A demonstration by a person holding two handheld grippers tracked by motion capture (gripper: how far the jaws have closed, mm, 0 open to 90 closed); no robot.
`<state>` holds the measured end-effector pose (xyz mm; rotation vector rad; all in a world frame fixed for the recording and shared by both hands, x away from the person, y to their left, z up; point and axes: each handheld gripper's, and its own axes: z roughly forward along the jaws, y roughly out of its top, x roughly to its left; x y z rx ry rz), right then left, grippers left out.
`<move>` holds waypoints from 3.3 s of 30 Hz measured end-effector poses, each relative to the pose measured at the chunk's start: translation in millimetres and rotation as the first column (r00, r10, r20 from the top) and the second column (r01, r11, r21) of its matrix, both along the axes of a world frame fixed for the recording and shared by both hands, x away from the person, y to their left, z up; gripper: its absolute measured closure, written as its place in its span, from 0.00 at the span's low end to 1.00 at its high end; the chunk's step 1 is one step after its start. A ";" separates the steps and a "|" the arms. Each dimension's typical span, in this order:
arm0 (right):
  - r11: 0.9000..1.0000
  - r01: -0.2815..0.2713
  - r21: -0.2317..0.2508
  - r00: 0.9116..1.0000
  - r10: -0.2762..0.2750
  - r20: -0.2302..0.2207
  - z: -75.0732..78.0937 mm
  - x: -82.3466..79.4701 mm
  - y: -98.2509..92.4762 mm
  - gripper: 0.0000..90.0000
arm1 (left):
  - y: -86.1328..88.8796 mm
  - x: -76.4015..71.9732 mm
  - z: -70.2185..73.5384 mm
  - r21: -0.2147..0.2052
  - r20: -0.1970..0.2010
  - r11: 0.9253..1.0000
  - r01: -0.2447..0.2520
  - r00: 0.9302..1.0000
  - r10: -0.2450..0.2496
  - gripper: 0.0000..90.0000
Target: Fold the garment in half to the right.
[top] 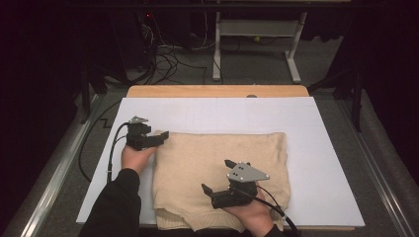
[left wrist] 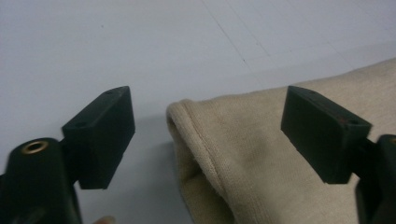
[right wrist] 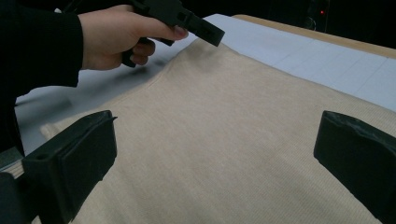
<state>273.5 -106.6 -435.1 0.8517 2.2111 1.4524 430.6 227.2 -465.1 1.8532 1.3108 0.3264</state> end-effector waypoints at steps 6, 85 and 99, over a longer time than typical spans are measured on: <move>1.000 0.004 -0.003 1.000 -0.004 -0.007 -1.3 1.1 -0.1 0.00 | -0.7 4.1 -7.3 0.004 -0.012 0.999 0.034 0.999 -0.033 0.29; 0.959 -0.249 -0.137 0.956 0.220 -0.195 -39.7 -48.3 136.9 0.17 | -0.4 -19.1 -19.7 -0.046 0.119 0.995 0.086 0.990 -0.080 0.84; 0.950 -0.264 -0.167 0.950 0.226 -0.216 -46.8 -51.7 146.1 0.20 | -0.5 -19.3 -19.7 -0.046 0.121 0.995 0.086 0.989 -0.079 0.84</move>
